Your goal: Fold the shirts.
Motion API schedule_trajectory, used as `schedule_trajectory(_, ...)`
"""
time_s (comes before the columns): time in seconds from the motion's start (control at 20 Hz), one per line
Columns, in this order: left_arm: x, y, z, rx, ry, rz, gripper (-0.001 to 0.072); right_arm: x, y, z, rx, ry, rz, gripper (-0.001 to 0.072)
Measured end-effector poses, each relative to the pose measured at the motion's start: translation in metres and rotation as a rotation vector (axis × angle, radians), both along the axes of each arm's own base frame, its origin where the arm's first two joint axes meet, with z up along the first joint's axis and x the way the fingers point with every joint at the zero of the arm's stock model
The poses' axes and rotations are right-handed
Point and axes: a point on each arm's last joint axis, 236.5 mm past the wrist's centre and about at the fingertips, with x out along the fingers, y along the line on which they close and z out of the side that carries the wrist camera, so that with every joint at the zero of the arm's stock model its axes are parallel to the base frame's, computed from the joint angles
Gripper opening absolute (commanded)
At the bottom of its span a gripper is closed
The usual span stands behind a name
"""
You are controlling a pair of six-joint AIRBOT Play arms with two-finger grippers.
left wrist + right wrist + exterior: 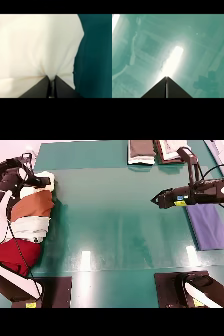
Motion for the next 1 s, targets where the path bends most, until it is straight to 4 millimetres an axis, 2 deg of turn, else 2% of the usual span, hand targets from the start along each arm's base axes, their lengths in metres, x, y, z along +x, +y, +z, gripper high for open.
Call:
schedule_trajectory(0.05,0.004,0.001,0.019,0.003,-0.025,0.000,0.0021,0.002,0.000,0.007,0.004,-0.018,-0.001,0.0019)
schedule_trajectory(0.15,0.010,-0.001,0.081,0.015,-0.125,-0.005,0.0021,0.009,0.000,0.033,0.016,-0.084,-0.008,0.0019)
schedule_trajectory(0.2,0.010,-0.006,0.119,0.024,-0.188,-0.014,0.0021,0.013,-0.001,0.048,0.018,-0.125,-0.014,0.0019)
schedule_trajectory(0.25,0.007,-0.013,0.166,0.039,-0.268,-0.034,0.0021,0.018,-0.002,0.066,0.025,-0.174,-0.021,0.0019)
schedule_trajectory(0.3,-0.002,-0.023,0.212,0.056,-0.344,-0.059,0.0021,0.021,-0.003,0.086,0.035,-0.226,-0.028,0.0019)
schedule_trajectory(0.4,-0.032,-0.051,0.288,0.085,-0.456,-0.122,0.0021,0.025,-0.004,0.127,0.056,-0.332,-0.042,0.0019)
schedule_trajectory(0.5,-0.070,-0.086,0.341,0.091,-0.525,-0.196,0.0021,0.025,-0.007,0.164,0.071,-0.426,-0.054,0.0019)
schedule_trajectory(0.55,-0.088,-0.103,0.354,0.087,-0.530,-0.236,0.0021,0.025,-0.010,0.181,0.069,-0.470,-0.061,0.0019)
schedule_trajectory(0.65,-0.120,-0.144,0.362,0.071,-0.497,-0.335,0.0022,0.022,-0.016,0.206,0.063,-0.537,-0.075,0.0019)
schedule_trajectory(0.75,-0.150,-0.195,0.347,0.039,-0.419,-0.465,0.0022,0.021,-0.025,0.226,0.056,-0.588,-0.099,0.0019)
schedule_trajectory(0.85,-0.174,-0.243,0.319,0.017,-0.328,-0.589,0.0023,0.021,-0.034,0.237,0.048,-0.618,-0.124,0.0019)
schedule_trajectory(0.95,-0.200,-0.295,0.279,-0.004,-0.228,-0.726,0.0025,0.021,-0.043,0.240,0.036,-0.621,-0.147,0.0020)
schedule_trajectory(1.0,-0.213,-0.316,0.257,-0.010,-0.177,-0.783,0.0088,0.021,-0.046,0.240,0.033,-0.616,-0.155,0.0019)
